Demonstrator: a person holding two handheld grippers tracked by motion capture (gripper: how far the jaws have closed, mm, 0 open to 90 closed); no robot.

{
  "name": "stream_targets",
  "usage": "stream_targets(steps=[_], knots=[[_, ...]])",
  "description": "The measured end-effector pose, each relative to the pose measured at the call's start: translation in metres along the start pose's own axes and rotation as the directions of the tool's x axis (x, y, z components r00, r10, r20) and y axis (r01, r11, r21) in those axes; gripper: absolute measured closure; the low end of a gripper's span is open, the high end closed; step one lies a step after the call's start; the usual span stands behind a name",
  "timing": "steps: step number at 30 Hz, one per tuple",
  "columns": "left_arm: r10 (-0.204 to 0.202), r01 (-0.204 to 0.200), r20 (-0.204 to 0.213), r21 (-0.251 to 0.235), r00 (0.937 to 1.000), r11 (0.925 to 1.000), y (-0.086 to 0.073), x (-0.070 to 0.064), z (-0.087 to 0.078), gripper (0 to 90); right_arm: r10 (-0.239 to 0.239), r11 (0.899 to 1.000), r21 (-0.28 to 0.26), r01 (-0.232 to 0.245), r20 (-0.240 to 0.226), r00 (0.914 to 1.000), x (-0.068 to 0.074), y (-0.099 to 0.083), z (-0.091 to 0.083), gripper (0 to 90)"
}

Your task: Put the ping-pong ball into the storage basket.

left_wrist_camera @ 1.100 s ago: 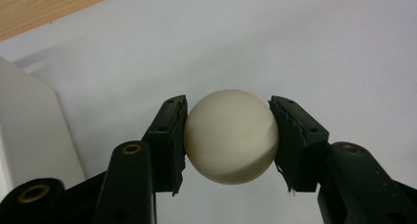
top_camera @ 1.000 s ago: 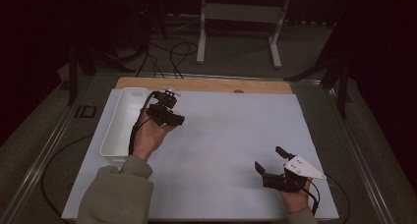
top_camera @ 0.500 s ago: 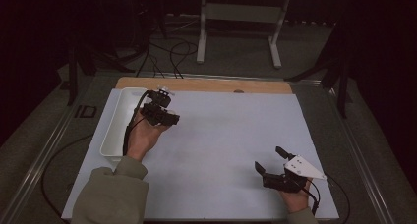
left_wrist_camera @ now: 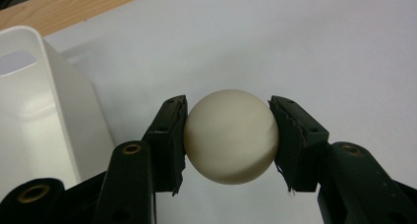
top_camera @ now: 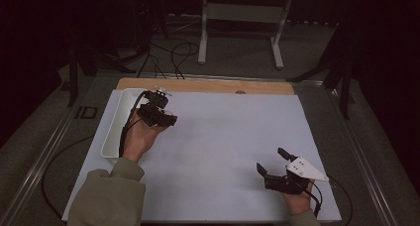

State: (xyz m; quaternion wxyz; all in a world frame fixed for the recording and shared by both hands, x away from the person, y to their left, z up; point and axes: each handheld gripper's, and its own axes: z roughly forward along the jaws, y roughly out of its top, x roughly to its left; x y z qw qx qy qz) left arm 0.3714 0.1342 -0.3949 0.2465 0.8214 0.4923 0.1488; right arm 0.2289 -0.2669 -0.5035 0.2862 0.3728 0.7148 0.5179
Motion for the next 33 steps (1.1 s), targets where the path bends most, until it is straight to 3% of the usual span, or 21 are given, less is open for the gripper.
stream_targets(steps=[33], knots=[[-0.034, 0.034, -0.038, -0.001, 0.9987, 0.9994, -0.015, 0.028, -0.011, 51.2, -0.001, 1.0, 0.002, 0.001, -0.001, 1.0, 0.001, 0.0, 0.001, 7.8]])
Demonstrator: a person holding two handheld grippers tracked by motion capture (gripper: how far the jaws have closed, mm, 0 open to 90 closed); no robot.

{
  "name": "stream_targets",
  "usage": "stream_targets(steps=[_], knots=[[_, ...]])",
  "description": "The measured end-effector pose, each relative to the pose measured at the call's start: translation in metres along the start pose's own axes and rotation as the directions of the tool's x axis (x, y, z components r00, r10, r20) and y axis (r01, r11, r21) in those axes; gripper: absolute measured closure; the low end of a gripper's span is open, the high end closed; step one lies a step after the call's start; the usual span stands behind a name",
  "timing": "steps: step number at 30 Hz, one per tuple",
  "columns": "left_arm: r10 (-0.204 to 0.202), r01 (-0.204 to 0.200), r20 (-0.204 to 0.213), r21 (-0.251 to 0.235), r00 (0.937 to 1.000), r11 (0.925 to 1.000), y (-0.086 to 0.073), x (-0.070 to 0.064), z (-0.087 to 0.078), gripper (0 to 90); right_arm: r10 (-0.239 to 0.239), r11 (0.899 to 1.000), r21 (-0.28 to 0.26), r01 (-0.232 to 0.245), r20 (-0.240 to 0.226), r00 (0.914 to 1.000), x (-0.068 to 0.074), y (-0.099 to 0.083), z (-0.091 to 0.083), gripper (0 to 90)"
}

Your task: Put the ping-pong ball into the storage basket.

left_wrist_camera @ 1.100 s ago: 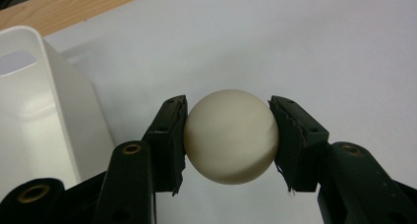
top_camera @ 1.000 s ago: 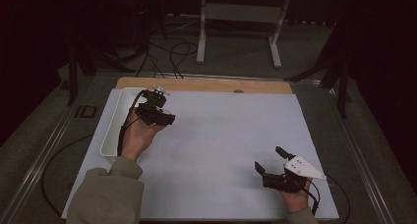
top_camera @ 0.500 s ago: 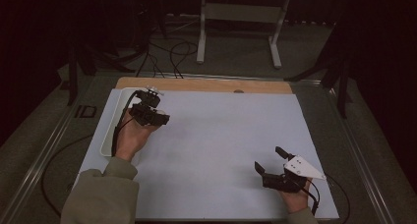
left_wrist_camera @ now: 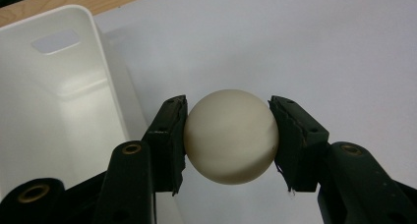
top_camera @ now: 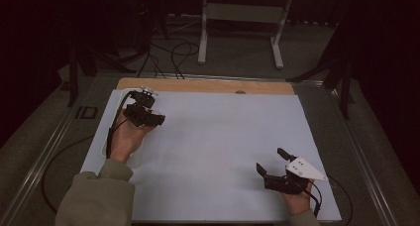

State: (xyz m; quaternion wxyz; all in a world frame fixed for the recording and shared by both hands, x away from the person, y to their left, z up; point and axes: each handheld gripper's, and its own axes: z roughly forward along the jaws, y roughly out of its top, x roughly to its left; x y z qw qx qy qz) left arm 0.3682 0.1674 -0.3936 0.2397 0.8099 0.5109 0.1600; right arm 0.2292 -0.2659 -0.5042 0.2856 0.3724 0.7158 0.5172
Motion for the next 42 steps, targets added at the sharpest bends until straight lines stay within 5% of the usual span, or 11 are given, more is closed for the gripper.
stream_targets(steps=[42], knots=[[-0.015, 0.014, -0.039, -0.026, 0.9991, 0.9996, -0.01, 0.02, -0.012, 51.2, 0.0, 1.0, 0.003, 0.0, -0.001, 1.0, 0.0, 0.0, 0.0, 7.8]])
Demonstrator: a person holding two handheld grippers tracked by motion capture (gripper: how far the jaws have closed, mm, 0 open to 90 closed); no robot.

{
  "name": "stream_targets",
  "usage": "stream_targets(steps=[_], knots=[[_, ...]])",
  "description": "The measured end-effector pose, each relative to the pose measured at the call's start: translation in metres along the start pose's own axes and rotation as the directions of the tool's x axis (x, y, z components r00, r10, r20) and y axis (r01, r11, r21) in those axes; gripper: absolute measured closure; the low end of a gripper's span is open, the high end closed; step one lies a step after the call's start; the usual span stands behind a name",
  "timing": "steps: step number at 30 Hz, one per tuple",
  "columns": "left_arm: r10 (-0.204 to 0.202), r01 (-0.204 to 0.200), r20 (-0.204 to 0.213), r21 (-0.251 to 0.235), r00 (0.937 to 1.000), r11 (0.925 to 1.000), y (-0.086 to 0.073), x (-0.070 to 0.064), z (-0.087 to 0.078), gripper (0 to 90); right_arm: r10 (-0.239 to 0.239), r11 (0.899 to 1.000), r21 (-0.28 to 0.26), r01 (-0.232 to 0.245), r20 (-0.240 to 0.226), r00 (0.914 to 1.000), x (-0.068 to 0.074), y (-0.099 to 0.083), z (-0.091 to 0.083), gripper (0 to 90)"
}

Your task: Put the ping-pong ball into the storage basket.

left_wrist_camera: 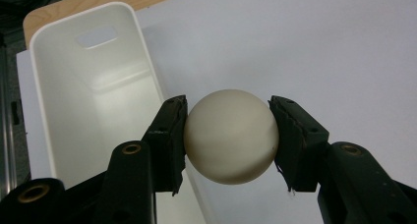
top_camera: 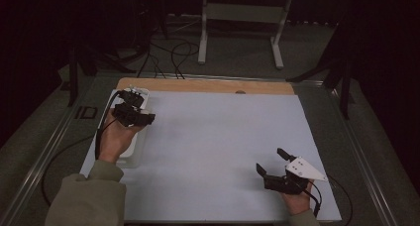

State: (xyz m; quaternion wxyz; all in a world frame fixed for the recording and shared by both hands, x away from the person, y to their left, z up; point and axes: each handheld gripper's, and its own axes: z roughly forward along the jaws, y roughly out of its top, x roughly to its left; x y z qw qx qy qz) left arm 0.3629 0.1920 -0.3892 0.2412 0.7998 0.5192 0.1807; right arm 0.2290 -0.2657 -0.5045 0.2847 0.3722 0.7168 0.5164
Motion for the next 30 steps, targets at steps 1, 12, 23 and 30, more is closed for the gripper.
stream_targets(steps=[1, 12, 23, 30], knots=[[0.0, 0.0, 0.0, 0.002, 1.0, 1.0, 0.0, 0.001, -0.001, 51.2, 0.0, 1.0, 0.0, 0.0, 0.0, 1.0, 0.0, 0.0, 0.0, 7.8], [-0.009, 0.009, -0.01, -0.008, 0.9999, 0.9999, -0.005, 0.01, -0.006, 51.2, 0.004, 1.0, -0.002, -0.004, 0.002, 1.0, 0.0, 0.0, 0.0, 7.8], [-0.021, 0.021, -0.02, -0.017, 0.9996, 0.9996, -0.01, 0.019, -0.009, 51.2, 0.004, 1.0, -0.004, -0.004, 0.004, 1.0, -0.001, 0.0, -0.001, 7.8], [-0.031, 0.03, -0.03, -0.02, 0.9991, 0.9993, -0.016, 0.026, -0.01, 51.2, 0.005, 1.0, -0.004, -0.005, 0.005, 1.0, -0.001, 0.0, -0.001, 7.8]])
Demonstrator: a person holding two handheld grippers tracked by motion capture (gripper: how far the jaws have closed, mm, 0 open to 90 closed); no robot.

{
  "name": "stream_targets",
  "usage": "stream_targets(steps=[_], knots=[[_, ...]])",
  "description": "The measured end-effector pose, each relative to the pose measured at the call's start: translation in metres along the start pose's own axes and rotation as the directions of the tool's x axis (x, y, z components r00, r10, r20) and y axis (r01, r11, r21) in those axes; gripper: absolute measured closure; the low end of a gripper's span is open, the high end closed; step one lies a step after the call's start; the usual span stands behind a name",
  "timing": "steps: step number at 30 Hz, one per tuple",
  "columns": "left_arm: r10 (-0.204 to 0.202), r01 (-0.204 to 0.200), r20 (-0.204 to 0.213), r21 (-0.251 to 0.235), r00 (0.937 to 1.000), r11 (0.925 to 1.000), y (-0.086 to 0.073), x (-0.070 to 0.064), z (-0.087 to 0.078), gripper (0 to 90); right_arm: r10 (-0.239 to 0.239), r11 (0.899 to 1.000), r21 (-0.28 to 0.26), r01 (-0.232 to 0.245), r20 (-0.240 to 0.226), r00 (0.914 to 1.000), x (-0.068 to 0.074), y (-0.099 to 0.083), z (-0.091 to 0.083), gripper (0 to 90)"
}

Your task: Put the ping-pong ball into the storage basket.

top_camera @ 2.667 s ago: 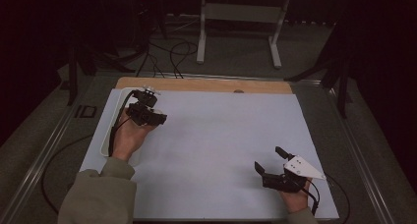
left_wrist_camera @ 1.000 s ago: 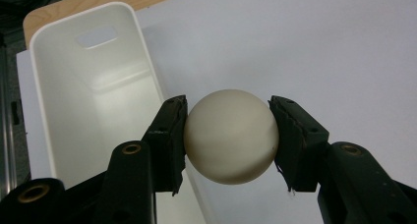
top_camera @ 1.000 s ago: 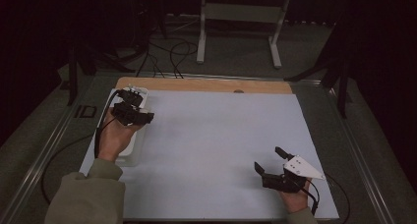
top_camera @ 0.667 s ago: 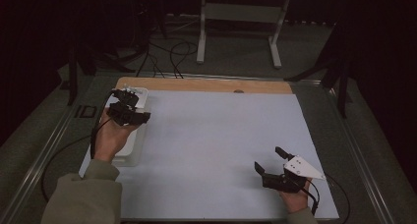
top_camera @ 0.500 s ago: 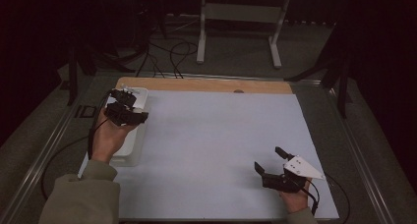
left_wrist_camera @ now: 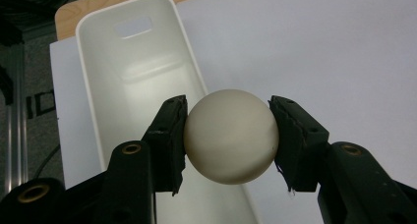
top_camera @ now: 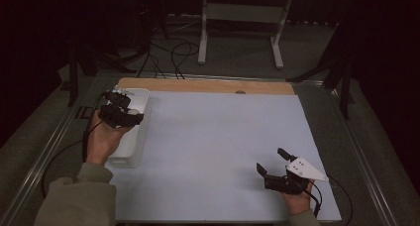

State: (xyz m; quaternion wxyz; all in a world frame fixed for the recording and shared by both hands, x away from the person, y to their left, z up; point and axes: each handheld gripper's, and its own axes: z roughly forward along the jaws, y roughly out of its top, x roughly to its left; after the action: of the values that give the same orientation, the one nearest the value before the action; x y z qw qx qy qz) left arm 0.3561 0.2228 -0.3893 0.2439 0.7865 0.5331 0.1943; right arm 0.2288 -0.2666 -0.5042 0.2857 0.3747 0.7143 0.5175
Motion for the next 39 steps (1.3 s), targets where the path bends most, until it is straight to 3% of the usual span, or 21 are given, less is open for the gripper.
stream_targets(steps=[39], knots=[[-0.024, 0.025, -0.013, 0.043, 0.9996, 0.9988, -0.015, 0.017, 0.009, 51.1, -0.002, 1.0, 0.001, 0.002, 0.002, 1.0, 0.0, 0.0, 0.0, 7.8]])
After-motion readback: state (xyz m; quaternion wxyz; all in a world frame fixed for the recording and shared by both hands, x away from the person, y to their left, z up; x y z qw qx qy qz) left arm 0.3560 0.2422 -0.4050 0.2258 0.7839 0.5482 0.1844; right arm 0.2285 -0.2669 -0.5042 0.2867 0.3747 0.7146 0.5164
